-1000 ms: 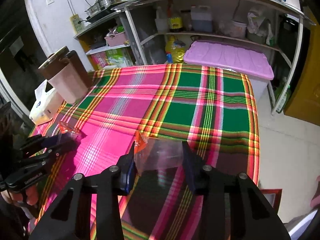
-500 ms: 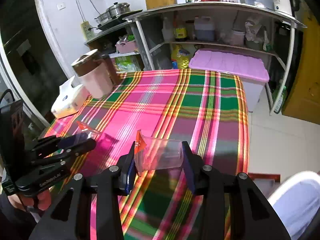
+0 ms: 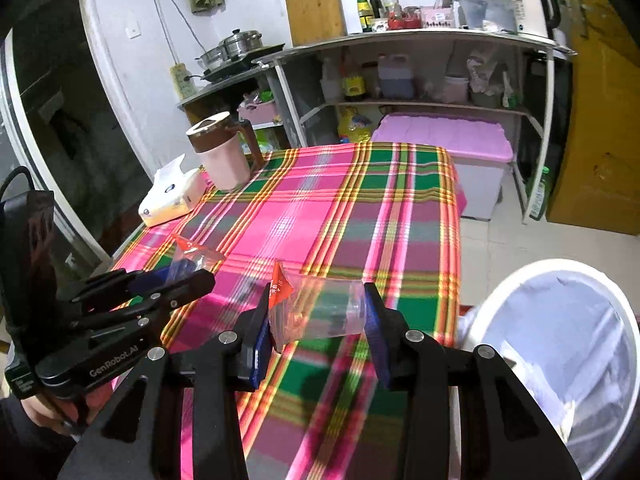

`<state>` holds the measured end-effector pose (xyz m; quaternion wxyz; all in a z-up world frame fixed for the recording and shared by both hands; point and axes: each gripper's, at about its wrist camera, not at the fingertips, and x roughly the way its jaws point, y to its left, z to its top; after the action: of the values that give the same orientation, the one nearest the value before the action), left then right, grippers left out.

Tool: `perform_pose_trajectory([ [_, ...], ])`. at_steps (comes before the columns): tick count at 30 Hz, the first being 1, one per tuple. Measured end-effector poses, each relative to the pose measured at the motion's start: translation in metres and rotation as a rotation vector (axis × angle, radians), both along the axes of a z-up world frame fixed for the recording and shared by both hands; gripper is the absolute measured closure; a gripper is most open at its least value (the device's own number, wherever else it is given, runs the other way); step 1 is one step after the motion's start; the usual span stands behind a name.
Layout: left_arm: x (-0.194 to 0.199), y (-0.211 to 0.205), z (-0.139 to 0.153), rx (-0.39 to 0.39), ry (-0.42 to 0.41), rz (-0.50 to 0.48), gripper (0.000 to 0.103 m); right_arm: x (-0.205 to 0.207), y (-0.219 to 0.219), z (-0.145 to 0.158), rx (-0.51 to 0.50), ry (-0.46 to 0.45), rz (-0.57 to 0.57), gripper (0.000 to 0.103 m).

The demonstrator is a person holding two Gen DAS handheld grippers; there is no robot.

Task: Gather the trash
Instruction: 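Carry the cup and red lid over the white bin and open both tools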

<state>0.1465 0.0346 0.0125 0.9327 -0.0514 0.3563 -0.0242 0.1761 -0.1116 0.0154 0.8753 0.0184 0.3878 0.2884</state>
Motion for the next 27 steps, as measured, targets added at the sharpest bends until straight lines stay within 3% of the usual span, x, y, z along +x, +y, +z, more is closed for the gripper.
perform_pose_trajectory([
  [12, -0.037, -0.043, 0.010, -0.007, -0.026, -0.064, 0.075, -0.041, -0.038, 0.005, -0.001, -0.021, -0.067, 0.061],
  [27, -0.023, -0.103, 0.001, -0.003, -0.005, -0.190, 0.075, -0.054, -0.102, 0.000, 0.003, -0.024, -0.199, 0.061],
])
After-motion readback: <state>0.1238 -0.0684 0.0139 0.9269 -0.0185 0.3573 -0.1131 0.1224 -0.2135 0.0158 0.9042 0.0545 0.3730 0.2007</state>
